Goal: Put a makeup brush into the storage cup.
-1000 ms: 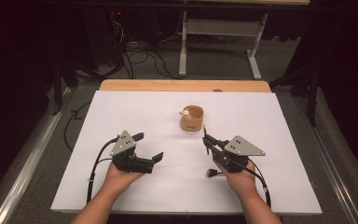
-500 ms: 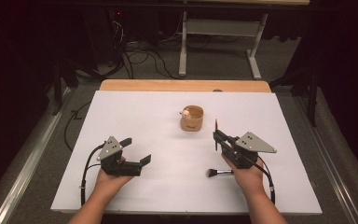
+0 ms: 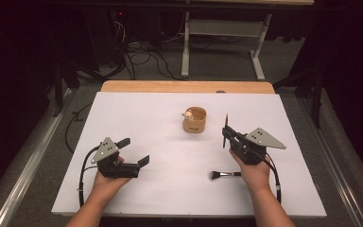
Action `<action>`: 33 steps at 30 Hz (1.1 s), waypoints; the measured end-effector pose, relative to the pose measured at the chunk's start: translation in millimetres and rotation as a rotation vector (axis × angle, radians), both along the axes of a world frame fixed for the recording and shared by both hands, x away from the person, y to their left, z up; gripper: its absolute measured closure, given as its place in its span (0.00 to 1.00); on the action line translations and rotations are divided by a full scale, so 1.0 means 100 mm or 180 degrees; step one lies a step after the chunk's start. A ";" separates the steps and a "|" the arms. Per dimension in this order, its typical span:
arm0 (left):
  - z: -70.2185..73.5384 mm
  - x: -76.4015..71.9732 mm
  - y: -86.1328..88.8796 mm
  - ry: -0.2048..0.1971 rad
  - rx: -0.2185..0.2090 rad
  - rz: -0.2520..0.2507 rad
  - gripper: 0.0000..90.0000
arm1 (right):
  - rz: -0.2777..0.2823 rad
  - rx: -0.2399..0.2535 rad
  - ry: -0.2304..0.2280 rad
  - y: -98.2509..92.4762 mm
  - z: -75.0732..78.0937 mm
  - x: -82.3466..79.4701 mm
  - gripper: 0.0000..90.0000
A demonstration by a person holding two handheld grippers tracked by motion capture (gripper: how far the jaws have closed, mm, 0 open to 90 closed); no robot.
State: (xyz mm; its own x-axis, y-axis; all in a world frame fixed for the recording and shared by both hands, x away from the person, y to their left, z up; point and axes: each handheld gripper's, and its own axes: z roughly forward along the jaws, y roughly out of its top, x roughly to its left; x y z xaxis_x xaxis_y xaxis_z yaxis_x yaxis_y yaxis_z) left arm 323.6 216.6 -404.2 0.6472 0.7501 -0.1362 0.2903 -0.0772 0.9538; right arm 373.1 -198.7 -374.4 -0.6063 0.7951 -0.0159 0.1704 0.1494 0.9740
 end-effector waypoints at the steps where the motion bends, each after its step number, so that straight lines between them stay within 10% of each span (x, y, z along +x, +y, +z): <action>1: 0.00 0.00 0.01 -0.0007 0.0016 -0.0002 0.00 | -0.0002 -0.0004 -0.0001 0.01 0.01 0.01 0.95; 33: 0.02 -0.12 0.04 -0.0105 0.0129 -0.0060 0.00 | -0.0091 -0.0062 0.0018 0.46 0.32 0.55 0.95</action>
State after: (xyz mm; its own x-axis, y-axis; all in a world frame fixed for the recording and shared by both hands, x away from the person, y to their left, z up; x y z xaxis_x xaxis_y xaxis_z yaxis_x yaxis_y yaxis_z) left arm 311.7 220.3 -402.2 0.6648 0.7423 -0.0845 0.2570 -0.1210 0.9588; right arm 428.3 -153.1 -342.5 -0.5835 0.8116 -0.0281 0.1804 0.1633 0.9699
